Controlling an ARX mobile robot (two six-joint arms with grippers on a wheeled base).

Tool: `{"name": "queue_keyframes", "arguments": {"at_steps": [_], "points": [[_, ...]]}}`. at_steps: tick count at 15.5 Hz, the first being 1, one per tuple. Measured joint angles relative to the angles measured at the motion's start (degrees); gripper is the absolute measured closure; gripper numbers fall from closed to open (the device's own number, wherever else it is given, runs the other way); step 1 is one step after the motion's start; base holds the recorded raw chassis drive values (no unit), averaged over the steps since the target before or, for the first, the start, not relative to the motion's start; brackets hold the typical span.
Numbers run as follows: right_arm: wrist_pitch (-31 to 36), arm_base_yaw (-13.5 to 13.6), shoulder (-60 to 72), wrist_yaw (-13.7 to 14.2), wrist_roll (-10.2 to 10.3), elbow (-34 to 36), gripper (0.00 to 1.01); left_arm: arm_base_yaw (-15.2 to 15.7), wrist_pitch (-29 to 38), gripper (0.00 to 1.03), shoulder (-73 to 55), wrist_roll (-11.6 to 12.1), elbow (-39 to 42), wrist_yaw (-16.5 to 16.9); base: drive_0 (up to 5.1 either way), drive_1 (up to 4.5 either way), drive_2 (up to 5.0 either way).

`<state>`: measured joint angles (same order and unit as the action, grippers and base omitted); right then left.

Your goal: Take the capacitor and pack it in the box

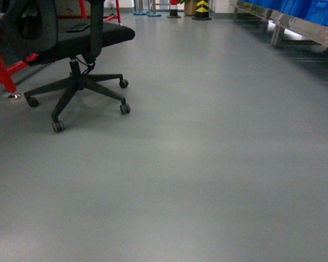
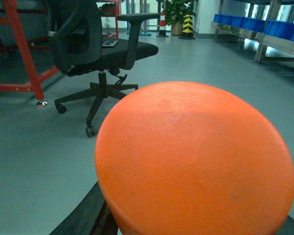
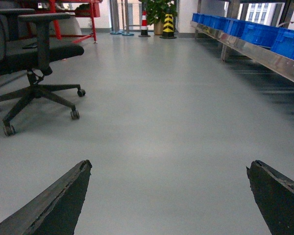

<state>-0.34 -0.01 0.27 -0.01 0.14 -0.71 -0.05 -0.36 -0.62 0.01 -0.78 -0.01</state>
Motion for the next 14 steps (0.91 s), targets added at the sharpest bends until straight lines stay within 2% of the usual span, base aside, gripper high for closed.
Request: {"name": "queue_keyframes", "arguments": {"at_steps": [14], "points": [[0.0,0.0,0.0,0.0,0.0,0.0,0.03,0.0,0.0,0.59,0.0,0.0,0.0,0.0,-5.0,2.47,2.5]]}}
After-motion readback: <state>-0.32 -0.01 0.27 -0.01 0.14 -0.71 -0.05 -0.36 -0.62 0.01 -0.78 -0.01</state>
